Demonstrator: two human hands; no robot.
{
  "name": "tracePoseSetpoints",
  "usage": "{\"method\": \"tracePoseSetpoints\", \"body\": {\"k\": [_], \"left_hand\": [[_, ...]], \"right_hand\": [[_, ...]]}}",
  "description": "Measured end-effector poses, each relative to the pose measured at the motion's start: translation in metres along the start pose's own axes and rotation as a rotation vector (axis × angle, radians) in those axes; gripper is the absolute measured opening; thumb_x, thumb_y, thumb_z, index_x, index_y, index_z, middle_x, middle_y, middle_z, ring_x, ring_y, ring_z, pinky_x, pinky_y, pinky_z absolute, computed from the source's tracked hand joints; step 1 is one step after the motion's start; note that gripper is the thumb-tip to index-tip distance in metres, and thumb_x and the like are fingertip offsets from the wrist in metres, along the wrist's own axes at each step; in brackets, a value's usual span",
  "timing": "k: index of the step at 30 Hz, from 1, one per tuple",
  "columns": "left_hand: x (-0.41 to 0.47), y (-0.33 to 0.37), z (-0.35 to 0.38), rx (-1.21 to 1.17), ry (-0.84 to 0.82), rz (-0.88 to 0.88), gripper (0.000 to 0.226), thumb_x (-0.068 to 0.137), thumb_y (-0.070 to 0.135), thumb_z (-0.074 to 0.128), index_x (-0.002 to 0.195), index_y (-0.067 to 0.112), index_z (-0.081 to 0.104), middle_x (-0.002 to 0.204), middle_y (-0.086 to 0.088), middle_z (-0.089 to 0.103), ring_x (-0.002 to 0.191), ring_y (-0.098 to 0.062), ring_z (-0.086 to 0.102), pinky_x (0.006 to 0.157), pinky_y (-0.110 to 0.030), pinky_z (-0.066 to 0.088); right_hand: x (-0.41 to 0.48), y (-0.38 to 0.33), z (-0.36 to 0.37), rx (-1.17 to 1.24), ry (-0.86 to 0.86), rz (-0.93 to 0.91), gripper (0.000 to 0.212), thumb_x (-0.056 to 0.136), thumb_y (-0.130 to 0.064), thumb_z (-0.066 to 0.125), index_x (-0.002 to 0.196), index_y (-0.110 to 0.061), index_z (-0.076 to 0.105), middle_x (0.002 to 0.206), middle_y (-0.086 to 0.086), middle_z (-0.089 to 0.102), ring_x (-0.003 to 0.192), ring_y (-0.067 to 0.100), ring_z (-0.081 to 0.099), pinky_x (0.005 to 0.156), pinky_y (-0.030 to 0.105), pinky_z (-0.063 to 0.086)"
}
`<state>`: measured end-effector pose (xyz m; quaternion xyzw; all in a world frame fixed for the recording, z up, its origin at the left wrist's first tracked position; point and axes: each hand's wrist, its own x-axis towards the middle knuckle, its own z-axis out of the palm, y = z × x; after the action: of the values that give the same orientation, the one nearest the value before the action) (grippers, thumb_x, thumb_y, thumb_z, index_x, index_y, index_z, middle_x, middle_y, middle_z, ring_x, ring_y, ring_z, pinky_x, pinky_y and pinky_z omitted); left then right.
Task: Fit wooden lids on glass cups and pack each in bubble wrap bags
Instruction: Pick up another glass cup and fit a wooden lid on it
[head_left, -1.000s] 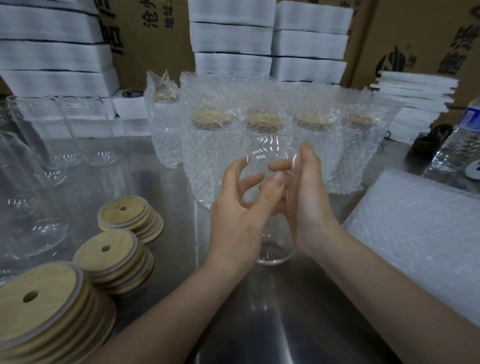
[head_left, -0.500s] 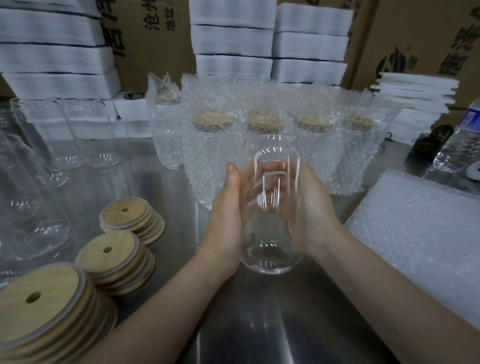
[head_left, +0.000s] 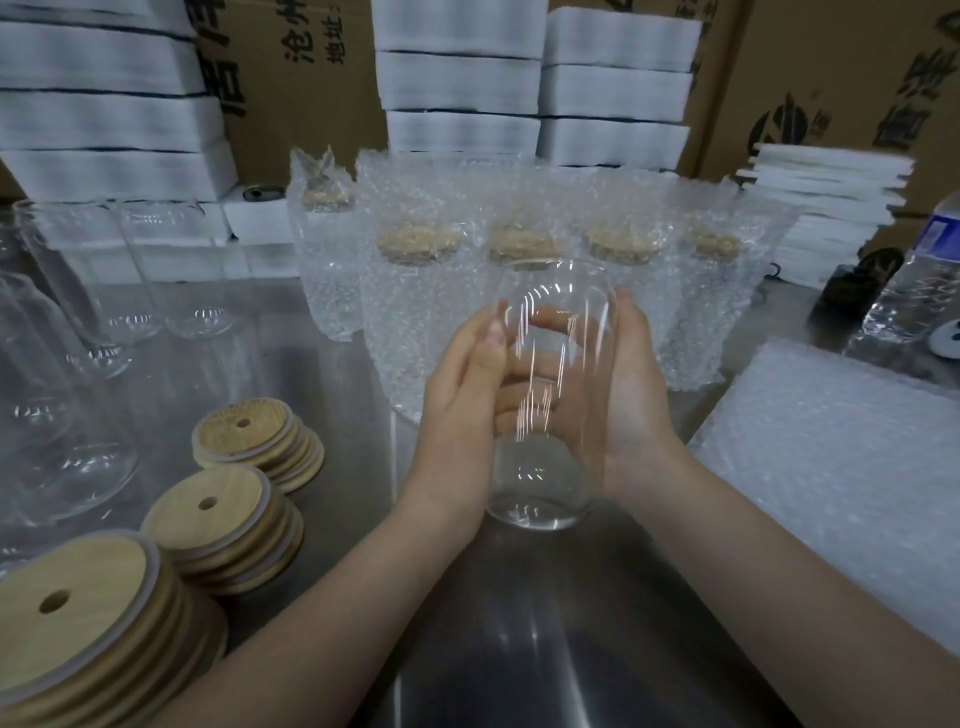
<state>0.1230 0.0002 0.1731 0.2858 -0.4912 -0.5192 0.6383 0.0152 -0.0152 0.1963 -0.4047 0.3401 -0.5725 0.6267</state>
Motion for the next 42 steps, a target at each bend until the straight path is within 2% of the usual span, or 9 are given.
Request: {"method": "tracePoseSetpoints", "body": {"k": [5,8,11,18,22,29,33,37,42], "left_hand": [[-0.009,-0.004,0.002,0.252,0.006,0.044,0.070,0.079,0.059,0.058,0.139,0.024,0.045,0.130,0.006,0.061,0.115,-0.005,0.062,0.094,-0.028,0.053],[-0.012,-0.006,0.006,0.288,0.050,0.096,0.081,0.069,0.057,0.069,0.139,0.025,0.042,0.136,0.015,0.052,0.115,0.011,0.055,0.089,-0.013,0.049],[-0.016,-0.009,0.013,0.312,0.086,0.103,0.076,0.082,0.056,0.063,0.146,0.026,0.035,0.139,0.018,0.047,0.117,0.014,0.051,0.088,-0.005,0.044],[-0.028,-0.011,0.026,0.330,0.142,0.100,0.078,0.081,0.059,0.043,0.152,0.042,0.017,0.152,0.016,0.036,0.137,0.005,0.036,0.113,-0.022,0.033],[-0.030,-0.011,0.028,0.310,0.186,0.122,0.071,0.087,0.053,0.049,0.152,0.042,0.022,0.146,0.027,0.036,0.132,0.016,0.036,0.109,-0.015,0.033],[-0.027,-0.010,0.025,0.160,0.111,0.094,0.075,0.077,0.048,0.058,0.146,0.040,0.031,0.153,0.017,0.039,0.133,0.014,0.037,0.112,-0.016,0.032],[-0.020,-0.009,0.015,0.144,0.046,0.079,0.064,0.079,0.050,0.056,0.139,0.038,0.037,0.148,0.019,0.043,0.128,0.016,0.040,0.099,-0.003,0.036],[-0.015,-0.010,0.009,0.108,0.017,0.066,0.042,0.085,0.045,0.058,0.124,0.034,0.048,0.136,0.018,0.052,0.118,0.013,0.052,0.090,-0.005,0.042],[-0.012,-0.009,0.004,0.086,0.027,0.047,0.069,0.064,0.058,0.066,0.123,0.023,0.058,0.125,0.002,0.066,0.115,-0.005,0.062,0.096,-0.019,0.050]], "right_hand": [[-0.003,0.005,0.004,-0.178,0.079,-0.186,0.060,0.102,-0.055,0.019,0.103,-0.013,0.061,0.081,0.022,0.069,0.069,0.035,0.066,0.060,0.038,0.054],[-0.004,0.009,0.004,-0.208,0.125,-0.310,0.057,0.102,-0.055,0.022,0.106,-0.013,0.061,0.077,0.019,0.069,0.063,0.028,0.069,0.056,0.033,0.056],[-0.005,0.015,0.002,-0.299,0.201,-0.459,0.059,0.095,-0.057,0.025,0.111,-0.013,0.061,0.079,0.020,0.071,0.063,0.025,0.072,0.056,0.028,0.055],[-0.004,0.022,-0.003,-0.527,0.377,-0.672,0.048,0.086,-0.067,0.023,0.102,-0.036,0.057,0.081,0.003,0.071,0.067,0.015,0.071,0.070,0.041,0.057],[-0.004,0.023,-0.004,-0.643,0.433,-0.772,0.041,0.092,-0.060,0.021,0.110,-0.039,0.052,0.086,-0.014,0.069,0.076,0.007,0.069,0.074,0.041,0.057],[-0.003,0.015,-0.007,-0.580,0.384,-0.747,0.038,0.089,-0.061,0.027,0.103,-0.038,0.054,0.085,-0.001,0.069,0.072,0.016,0.069,0.072,0.043,0.056],[-0.002,0.014,-0.003,-0.444,0.306,-0.578,0.050,0.079,-0.068,0.029,0.099,-0.033,0.059,0.083,0.008,0.072,0.069,0.020,0.069,0.069,0.038,0.055],[-0.002,0.013,0.001,-0.399,0.232,-0.501,0.056,0.078,-0.067,0.030,0.101,-0.026,0.061,0.079,0.011,0.072,0.069,0.026,0.071,0.068,0.041,0.058],[-0.004,0.013,0.003,-0.330,0.163,-0.467,0.052,0.090,-0.053,0.027,0.106,-0.017,0.061,0.073,0.010,0.073,0.067,0.026,0.071,0.062,0.036,0.058]]}}
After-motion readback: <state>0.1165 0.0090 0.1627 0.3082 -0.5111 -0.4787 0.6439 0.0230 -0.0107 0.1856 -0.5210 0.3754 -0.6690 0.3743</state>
